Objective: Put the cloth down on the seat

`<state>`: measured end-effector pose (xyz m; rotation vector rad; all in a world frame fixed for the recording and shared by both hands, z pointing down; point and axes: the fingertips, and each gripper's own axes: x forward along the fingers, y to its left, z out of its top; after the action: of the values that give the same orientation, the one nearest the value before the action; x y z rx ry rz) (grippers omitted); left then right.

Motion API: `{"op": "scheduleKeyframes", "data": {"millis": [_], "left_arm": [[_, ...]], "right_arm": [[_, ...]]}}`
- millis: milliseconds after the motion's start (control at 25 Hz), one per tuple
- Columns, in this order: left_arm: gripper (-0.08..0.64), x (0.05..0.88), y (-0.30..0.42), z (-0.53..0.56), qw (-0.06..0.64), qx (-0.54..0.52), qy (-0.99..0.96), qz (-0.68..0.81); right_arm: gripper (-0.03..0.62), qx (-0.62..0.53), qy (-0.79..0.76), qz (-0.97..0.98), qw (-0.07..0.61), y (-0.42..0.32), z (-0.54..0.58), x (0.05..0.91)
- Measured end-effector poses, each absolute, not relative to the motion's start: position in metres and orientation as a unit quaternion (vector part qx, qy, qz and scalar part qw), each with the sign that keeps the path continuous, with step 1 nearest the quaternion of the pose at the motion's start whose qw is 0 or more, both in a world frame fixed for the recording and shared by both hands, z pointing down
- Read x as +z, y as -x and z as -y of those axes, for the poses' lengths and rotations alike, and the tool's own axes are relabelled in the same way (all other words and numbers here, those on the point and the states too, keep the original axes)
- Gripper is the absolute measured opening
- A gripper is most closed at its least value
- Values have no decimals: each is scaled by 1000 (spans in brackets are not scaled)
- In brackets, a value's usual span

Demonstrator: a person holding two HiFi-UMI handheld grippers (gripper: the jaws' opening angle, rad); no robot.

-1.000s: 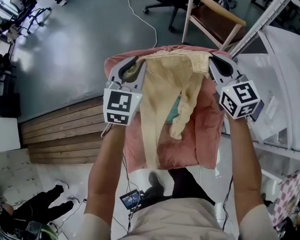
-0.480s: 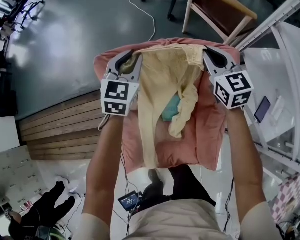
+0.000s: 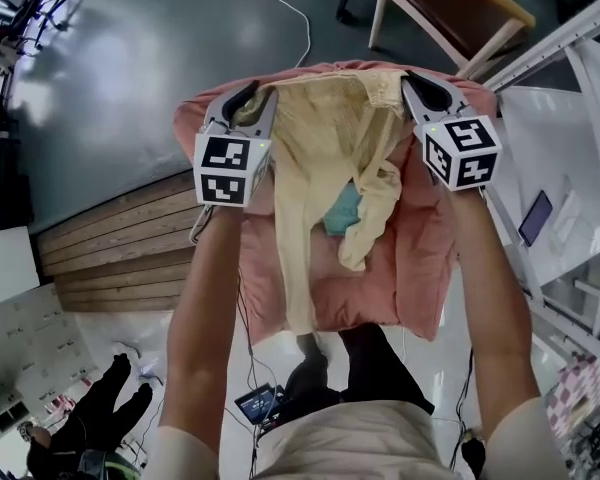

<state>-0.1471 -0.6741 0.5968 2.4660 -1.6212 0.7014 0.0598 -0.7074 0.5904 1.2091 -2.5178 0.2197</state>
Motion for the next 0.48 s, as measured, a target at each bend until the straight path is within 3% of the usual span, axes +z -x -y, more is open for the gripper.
{"op": "scheduleKeyframes", "data": {"millis": [480], "left_arm": [[98, 662, 189, 707, 121, 237, -784, 561]], "right_arm": [[5, 97, -430, 866, 236, -70, 733, 672]]}}
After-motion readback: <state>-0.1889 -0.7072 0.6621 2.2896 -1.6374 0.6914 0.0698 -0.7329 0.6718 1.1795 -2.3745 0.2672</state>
